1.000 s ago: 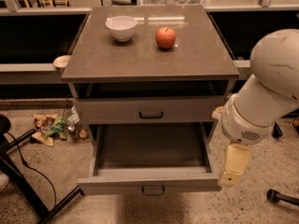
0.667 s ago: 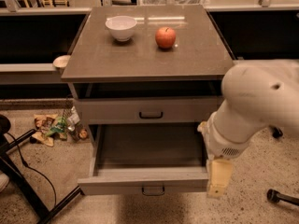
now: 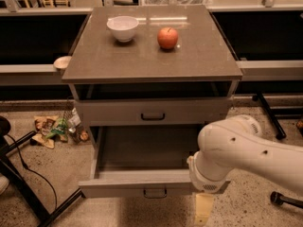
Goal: Close middle drawer
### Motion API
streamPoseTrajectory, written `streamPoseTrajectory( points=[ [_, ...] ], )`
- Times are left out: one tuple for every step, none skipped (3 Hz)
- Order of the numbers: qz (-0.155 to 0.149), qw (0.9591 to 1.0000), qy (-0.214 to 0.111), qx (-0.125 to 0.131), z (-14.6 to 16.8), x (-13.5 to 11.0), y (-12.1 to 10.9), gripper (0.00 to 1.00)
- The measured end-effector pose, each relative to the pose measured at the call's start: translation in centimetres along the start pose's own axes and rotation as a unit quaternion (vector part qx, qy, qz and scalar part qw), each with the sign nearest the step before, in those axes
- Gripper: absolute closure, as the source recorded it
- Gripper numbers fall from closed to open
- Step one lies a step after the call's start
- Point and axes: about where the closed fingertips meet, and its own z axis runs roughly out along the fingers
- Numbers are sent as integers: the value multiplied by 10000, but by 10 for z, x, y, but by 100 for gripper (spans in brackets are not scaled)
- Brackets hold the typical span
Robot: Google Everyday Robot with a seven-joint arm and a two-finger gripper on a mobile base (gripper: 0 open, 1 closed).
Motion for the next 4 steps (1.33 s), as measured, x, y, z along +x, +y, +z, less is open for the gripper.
streamPoseTrajectory(
  points=[
    [173,9995,-228,-131,53,0,1,0],
    [173,9995,-228,-131,54,0,1,0],
    [38,9996,-236,-148,89,4,1,0],
    [-100,9992,-374,-120,133,19,3,0]
  ],
)
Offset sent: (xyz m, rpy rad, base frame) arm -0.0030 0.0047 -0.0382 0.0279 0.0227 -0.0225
